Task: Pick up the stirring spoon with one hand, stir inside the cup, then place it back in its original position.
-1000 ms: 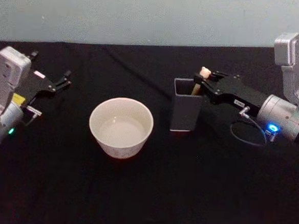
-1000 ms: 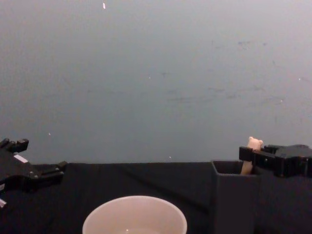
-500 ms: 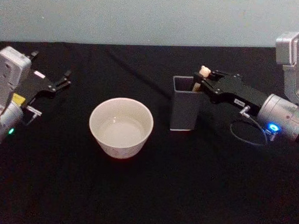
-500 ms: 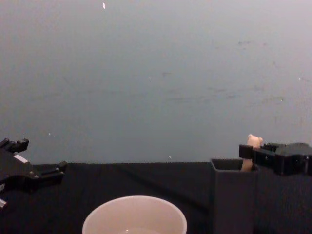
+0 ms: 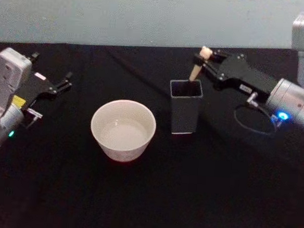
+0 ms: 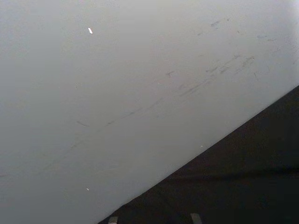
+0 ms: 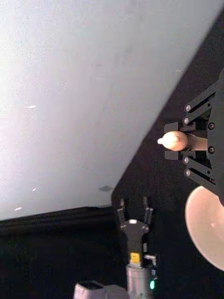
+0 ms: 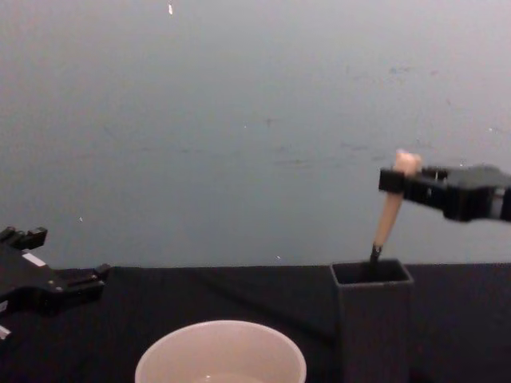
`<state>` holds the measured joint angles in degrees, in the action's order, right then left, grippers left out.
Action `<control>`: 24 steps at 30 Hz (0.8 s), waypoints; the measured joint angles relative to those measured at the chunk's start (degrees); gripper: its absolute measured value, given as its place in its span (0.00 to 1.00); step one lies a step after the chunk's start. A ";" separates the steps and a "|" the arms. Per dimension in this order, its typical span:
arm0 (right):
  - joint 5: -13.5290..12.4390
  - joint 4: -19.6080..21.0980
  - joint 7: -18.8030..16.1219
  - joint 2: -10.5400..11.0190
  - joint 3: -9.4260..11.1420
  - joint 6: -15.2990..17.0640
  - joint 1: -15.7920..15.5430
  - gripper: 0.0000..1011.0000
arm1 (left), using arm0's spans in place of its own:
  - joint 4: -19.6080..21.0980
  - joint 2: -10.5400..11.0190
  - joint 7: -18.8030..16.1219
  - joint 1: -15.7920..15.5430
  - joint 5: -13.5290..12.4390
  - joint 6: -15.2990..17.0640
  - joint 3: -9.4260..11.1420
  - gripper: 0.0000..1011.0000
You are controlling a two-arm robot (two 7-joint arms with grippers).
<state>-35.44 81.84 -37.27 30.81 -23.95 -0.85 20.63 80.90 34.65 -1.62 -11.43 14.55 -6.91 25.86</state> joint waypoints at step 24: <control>-2.10 5.84 -2.23 0.74 0.89 -4.76 2.36 0.21 | 0.00 0.00 0.00 0.00 0.00 0.00 0.00 0.99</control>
<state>-37.55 87.68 -39.51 31.54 -23.06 -5.60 22.99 80.90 34.64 -1.62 -11.43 14.55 -6.91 25.86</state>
